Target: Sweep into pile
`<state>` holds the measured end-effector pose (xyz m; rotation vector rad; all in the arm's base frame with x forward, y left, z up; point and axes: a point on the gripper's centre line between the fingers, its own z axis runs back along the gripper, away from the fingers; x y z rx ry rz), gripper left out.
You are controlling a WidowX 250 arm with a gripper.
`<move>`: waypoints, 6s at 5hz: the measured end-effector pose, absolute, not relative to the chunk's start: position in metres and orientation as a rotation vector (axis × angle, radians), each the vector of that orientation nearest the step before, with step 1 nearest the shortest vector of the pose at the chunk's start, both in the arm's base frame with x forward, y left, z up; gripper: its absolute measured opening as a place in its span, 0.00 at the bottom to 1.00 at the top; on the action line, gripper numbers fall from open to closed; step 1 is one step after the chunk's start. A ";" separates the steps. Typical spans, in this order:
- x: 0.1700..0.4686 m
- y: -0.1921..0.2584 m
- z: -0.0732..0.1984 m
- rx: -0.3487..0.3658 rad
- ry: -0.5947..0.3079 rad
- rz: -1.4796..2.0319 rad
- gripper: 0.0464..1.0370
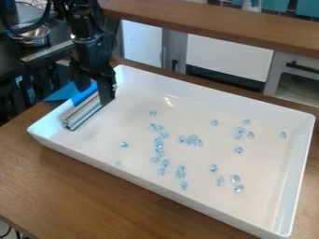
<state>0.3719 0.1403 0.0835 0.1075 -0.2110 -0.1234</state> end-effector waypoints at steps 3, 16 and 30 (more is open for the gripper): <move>0.372 0.149 0.069 0.160 -0.210 -0.098 0.96; 0.321 0.062 0.047 0.048 -0.148 -0.188 0.28; 0.345 -0.055 0.093 -0.442 -0.009 0.038 0.28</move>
